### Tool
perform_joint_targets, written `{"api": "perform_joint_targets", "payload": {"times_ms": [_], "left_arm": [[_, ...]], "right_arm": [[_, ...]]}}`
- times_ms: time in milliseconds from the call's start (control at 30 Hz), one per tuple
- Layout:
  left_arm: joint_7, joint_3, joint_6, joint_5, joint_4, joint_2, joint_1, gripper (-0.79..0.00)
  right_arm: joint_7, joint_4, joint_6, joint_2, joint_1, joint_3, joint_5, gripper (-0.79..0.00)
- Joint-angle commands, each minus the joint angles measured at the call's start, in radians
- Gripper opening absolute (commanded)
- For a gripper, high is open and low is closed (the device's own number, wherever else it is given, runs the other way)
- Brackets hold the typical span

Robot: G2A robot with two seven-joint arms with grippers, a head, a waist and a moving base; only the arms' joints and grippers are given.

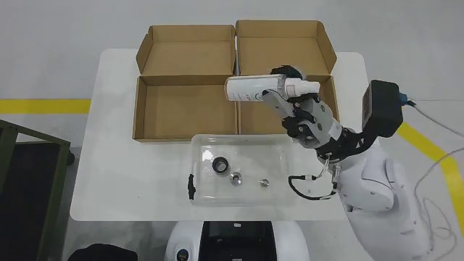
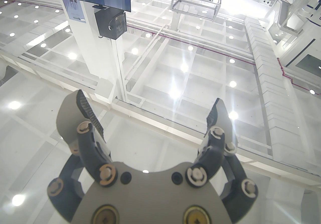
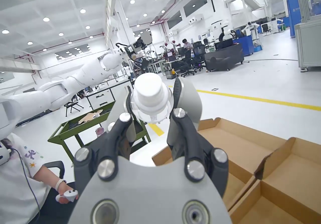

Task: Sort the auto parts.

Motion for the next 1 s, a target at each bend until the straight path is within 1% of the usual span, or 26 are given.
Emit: {"api": "perform_joint_targets", "payload": {"times_ms": [0,167,367,633,733,967], "left_arm": [[0.000,0.000,0.000,0.000,0.000,0.000,0.000,0.000],[0.000,0.000,0.000,0.000,0.000,0.000,0.000,0.000],[0.000,0.000,0.000,0.000,0.000,0.000,0.000,0.000],[0.000,0.000,0.000,0.000,0.000,0.000,0.000,0.000],[0.000,0.000,0.000,0.000,0.000,0.000,0.000,0.000],[0.000,0.000,0.000,0.000,0.000,0.000,0.000,0.000]], "right_arm": [[-0.007,-0.004,0.001,-0.001,0.005,0.002,0.013,-0.785],[-0.017,-0.011,-0.026,-0.004,0.020,-0.003,0.039,-0.785],[-0.008,0.021,-0.056,-0.007,0.025,-0.033,0.038,-0.785],[0.041,0.092,-0.056,-0.006,0.000,-0.051,-0.021,-0.785],[0.040,0.124,-0.047,-0.007,-0.021,-0.060,-0.003,-0.785],[0.121,0.196,-0.041,0.000,-0.050,-0.062,-0.112,-0.785]]}}
